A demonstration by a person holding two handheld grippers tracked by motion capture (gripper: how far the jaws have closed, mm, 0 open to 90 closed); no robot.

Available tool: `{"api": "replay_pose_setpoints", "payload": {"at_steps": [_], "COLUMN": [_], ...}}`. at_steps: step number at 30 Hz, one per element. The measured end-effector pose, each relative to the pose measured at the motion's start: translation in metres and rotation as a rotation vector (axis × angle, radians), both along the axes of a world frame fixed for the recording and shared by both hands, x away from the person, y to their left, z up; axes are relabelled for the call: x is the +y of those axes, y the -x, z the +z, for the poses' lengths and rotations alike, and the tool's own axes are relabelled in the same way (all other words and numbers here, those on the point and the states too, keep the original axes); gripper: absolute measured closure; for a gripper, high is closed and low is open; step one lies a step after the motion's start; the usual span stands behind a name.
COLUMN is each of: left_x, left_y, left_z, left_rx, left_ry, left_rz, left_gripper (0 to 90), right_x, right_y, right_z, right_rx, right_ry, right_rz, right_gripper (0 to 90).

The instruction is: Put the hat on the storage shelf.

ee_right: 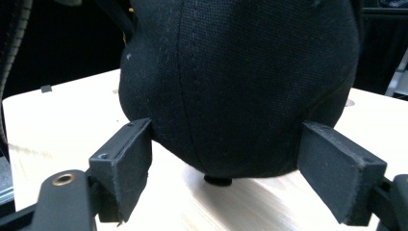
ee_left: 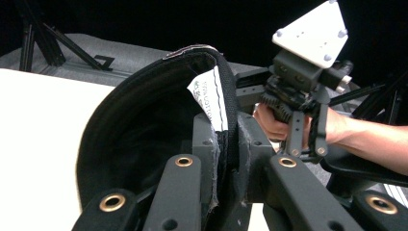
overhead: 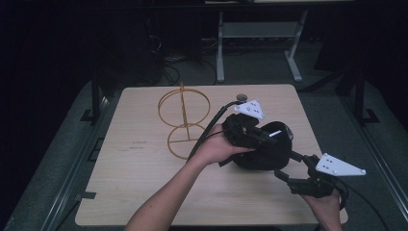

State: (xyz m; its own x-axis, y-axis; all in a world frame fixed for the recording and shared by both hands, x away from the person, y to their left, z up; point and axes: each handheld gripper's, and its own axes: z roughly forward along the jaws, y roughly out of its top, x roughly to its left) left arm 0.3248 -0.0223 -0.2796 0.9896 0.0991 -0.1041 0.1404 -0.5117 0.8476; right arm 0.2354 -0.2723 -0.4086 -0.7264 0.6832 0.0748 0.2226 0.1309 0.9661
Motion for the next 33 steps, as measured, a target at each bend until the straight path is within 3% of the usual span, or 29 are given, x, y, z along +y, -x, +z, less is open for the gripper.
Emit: {"api": "replay_pose_setpoints", "payload": {"at_steps": [6,11,14,23,28,33], "left_x": [-0.005,-0.008,-0.006,0.007,0.014,0.024], "left_y": [0.004,0.005,0.005,0.001,0.002,0.003], "left_z": [0.002,0.002,0.002,-0.005,-0.004,-0.001], "left_rx": [-0.002,-0.003,-0.004,-0.020,-0.040,-0.047], "left_ry": [-0.004,-0.006,-0.006,-0.039,-0.073,-0.069], "left_rz": [-0.027,-0.038,-0.029,0.016,0.049,0.073], "left_gripper": [80.5,80.5,80.5,78.4,70.1,61.9], "right_x": [-0.001,-0.002,-0.002,-0.001,0.000,-0.002], "right_y": [0.000,0.000,-0.001,-0.001,-0.003,-0.005], "right_z": [-0.003,-0.003,-0.003,0.004,0.008,0.012], "right_rx": [-0.022,-0.044,-0.042,-0.020,-0.001,0.026], "right_ry": [-0.010,-0.012,-0.027,0.011,0.028,0.019], "right_rz": [0.021,0.056,0.066,0.096,0.093,0.102], "right_gripper": [37.6,69.5,81.0,85.0,85.6,86.2]}}
